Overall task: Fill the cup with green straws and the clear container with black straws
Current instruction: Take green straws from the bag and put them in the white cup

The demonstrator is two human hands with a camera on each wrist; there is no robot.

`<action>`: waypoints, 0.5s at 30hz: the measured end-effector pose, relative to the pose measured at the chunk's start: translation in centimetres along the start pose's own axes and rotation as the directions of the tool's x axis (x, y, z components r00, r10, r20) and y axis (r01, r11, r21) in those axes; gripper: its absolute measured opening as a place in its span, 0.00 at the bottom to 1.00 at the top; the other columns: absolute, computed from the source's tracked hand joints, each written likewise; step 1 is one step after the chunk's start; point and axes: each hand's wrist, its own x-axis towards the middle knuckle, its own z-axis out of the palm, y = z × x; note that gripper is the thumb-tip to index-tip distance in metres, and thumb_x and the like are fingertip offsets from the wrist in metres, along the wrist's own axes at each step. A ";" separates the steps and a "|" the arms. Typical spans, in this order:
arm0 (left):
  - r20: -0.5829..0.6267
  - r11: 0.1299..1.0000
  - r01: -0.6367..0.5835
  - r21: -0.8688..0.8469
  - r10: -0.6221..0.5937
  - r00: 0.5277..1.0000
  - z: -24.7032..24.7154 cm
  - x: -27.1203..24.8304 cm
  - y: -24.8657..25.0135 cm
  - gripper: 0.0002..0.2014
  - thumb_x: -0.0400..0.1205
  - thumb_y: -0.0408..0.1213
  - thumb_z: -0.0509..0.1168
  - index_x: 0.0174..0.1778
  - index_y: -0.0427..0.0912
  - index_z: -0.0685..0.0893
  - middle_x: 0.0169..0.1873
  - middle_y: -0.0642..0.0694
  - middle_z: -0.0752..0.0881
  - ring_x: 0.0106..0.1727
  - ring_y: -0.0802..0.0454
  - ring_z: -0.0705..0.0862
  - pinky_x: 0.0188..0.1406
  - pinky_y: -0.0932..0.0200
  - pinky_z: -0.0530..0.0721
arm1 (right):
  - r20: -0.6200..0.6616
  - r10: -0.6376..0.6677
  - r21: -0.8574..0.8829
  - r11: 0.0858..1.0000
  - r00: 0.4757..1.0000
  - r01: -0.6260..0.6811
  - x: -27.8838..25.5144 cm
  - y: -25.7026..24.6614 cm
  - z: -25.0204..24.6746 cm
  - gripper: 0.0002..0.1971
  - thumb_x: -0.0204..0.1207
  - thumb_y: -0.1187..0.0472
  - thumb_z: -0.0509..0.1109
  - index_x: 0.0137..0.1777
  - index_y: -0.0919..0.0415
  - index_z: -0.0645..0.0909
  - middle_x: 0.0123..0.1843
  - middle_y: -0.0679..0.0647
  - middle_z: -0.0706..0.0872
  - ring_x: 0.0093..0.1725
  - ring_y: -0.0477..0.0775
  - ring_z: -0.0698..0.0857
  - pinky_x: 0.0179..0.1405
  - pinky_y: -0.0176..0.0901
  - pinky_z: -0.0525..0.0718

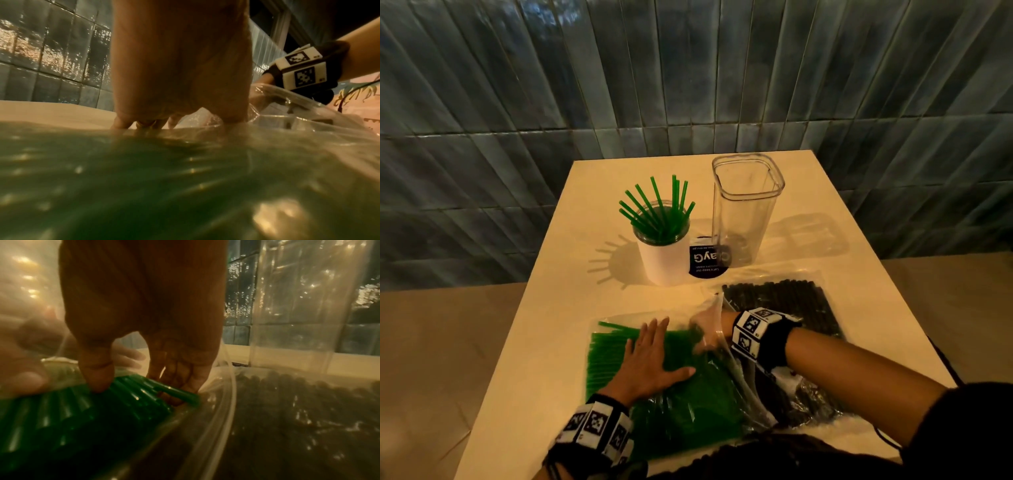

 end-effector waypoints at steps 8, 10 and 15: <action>-0.035 1.000 -0.018 0.014 0.018 0.999 0.4 -0.1 -0.1 0.70 0.44 0.89 0.34 0.80 0.50 0.31 0.81 0.43 0.35 0.81 0.47 0.34 0.75 0.43 0.33 | -0.076 0.065 -0.220 0.972 0.995 -0.080 0.2 -0.8 0.6 0.24 0.73 0.53 0.73 0.65 0.66 0.76 0.62 0.63 0.81 0.59 0.62 0.82 0.57 0.53 0.84; -0.045 0.999 -0.012 0.032 0.014 0.999 0.3 -0.1 -0.2 0.70 0.45 0.88 0.34 0.80 0.49 0.32 0.81 0.44 0.36 0.81 0.47 0.34 0.76 0.43 0.33 | -0.111 0.047 -0.250 0.965 0.993 -0.073 -0.2 -0.7 0.9 0.25 0.75 0.53 0.71 0.68 0.64 0.73 0.66 0.63 0.78 0.63 0.63 0.79 0.60 0.54 0.81; -0.057 0.999 0.000 0.055 0.003 0.998 0.3 -0.1 -0.4 0.70 0.45 0.88 0.33 0.80 0.48 0.32 0.81 0.45 0.35 0.81 0.48 0.33 0.77 0.42 0.34 | -0.196 -0.054 -0.237 0.972 0.979 0.007 -1.0 1.0 1.3 0.22 0.78 0.55 0.67 0.68 0.65 0.71 0.67 0.63 0.76 0.67 0.65 0.77 0.67 0.56 0.76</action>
